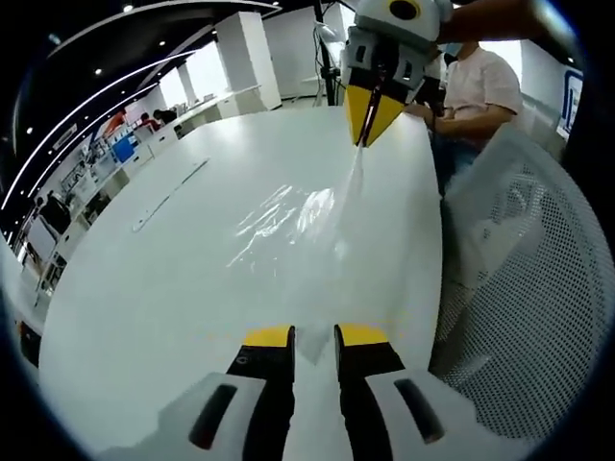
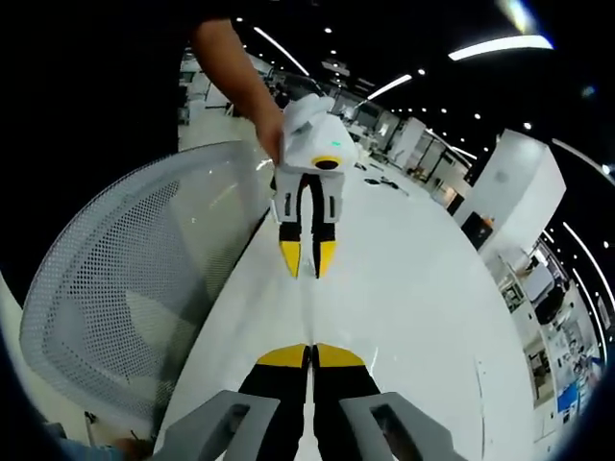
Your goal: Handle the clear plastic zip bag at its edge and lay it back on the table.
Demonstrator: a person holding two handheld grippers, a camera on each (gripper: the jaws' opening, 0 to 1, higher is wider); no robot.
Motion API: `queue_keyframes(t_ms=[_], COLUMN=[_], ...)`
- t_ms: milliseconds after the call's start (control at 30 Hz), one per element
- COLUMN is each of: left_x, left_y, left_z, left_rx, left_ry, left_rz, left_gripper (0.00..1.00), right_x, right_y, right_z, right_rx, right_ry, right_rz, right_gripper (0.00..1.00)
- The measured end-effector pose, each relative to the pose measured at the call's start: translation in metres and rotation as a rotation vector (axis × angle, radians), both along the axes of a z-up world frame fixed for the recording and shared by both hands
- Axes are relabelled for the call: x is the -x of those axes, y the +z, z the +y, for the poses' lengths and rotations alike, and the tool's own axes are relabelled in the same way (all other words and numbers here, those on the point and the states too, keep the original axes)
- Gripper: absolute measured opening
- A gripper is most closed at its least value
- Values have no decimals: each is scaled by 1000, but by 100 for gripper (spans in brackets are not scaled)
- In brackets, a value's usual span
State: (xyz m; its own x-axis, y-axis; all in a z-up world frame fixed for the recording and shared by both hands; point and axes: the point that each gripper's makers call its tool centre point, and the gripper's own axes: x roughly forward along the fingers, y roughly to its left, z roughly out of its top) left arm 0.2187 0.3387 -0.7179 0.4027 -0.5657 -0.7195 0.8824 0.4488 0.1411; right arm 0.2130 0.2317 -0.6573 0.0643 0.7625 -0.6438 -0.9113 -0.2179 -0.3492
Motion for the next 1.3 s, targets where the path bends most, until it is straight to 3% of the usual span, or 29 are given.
queue_keyframes(t_ms=[500,833,1100,1300], left_x=[-2,1,3,3], left_y=[7,9,10,11], left_z=[0,-4,-7,-8], left_rx=[8,-3,-31,-30], left_ry=[-16,-54,-88,-92], left_rz=[-11,-7,-16,-19], left_gripper=[1,0,0,0], right_x=[-4,-8,-2,-2], right_y=[-8,-18,-32,-31], right_z=[-8,-15,-20,-17], right_rx=[24,58,102,89], right_ry=[-20,-47,-65,-100], right_rz=[25,32,96,117], right_gripper=[0,0,5,6])
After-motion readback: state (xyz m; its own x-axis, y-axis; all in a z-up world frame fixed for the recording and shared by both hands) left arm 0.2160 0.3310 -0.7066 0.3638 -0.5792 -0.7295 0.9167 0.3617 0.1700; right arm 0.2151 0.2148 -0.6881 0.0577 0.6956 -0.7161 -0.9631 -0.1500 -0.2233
